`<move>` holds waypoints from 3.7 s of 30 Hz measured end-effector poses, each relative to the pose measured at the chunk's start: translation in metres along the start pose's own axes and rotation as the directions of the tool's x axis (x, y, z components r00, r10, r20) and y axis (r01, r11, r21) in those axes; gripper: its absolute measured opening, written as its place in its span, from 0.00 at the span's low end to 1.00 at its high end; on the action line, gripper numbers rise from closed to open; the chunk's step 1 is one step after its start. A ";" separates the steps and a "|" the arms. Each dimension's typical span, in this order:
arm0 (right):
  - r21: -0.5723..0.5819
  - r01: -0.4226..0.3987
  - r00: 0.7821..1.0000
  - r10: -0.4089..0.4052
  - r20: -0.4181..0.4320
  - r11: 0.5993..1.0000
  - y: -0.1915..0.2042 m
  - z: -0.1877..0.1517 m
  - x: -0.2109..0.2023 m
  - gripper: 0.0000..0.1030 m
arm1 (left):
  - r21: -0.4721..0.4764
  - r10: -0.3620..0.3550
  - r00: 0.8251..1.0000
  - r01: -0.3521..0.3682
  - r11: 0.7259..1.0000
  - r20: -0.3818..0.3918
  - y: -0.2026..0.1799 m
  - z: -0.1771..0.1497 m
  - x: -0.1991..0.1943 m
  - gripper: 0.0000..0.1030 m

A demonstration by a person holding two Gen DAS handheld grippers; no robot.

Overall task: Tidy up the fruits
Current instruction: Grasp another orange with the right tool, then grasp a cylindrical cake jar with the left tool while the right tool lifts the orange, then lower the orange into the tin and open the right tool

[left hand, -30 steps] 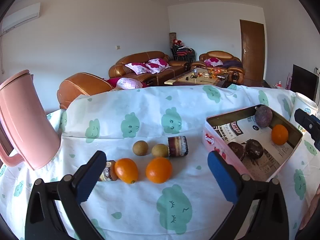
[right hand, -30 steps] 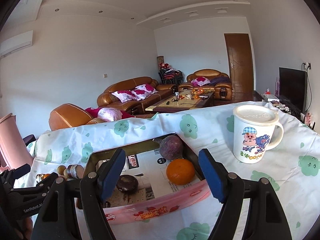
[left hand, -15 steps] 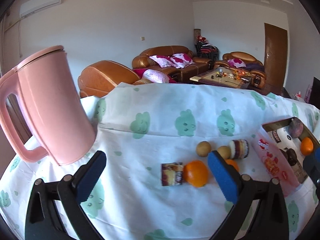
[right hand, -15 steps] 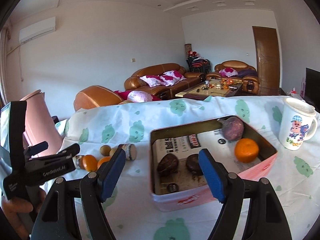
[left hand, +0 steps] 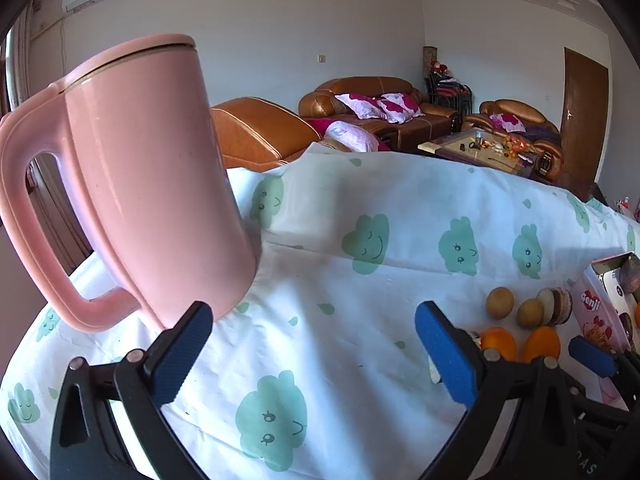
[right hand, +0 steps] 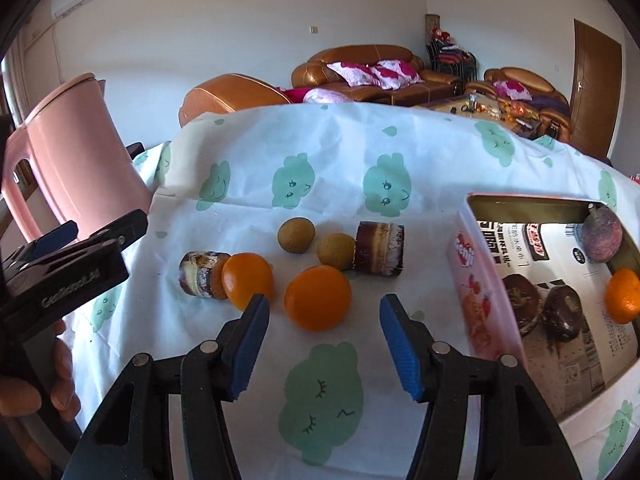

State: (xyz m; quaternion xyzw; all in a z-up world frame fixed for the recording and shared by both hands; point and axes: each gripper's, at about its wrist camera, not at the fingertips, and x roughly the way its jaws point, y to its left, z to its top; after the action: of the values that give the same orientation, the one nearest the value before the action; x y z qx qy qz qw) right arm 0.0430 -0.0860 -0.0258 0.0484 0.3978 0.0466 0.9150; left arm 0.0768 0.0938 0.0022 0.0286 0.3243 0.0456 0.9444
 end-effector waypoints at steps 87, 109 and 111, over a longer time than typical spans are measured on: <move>0.064 0.245 0.914 -0.252 0.317 0.967 -0.166 -0.007 -0.113 0.40 | 0.165 -0.358 0.924 0.335 0.928 0.136 -0.176 -0.019 -0.078 0.34; 0.120 0.170 0.970 -0.187 0.154 0.978 -0.214 -0.007 -0.078 0.40 | 0.217 -0.426 0.905 0.420 0.881 -0.022 -0.263 -0.023 -0.061 0.34; 0.114 0.175 0.969 -0.191 0.156 0.978 -0.213 -0.008 -0.078 0.40 | 0.220 -0.427 0.904 0.424 0.879 -0.033 -0.264 -0.024 -0.060 0.34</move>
State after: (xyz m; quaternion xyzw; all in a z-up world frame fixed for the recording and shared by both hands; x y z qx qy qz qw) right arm -0.0058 -0.3062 -0.0013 0.0606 0.3248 -0.0621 0.9418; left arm 0.0327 -0.1743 -0.0019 0.0621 0.3178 -0.1995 0.9249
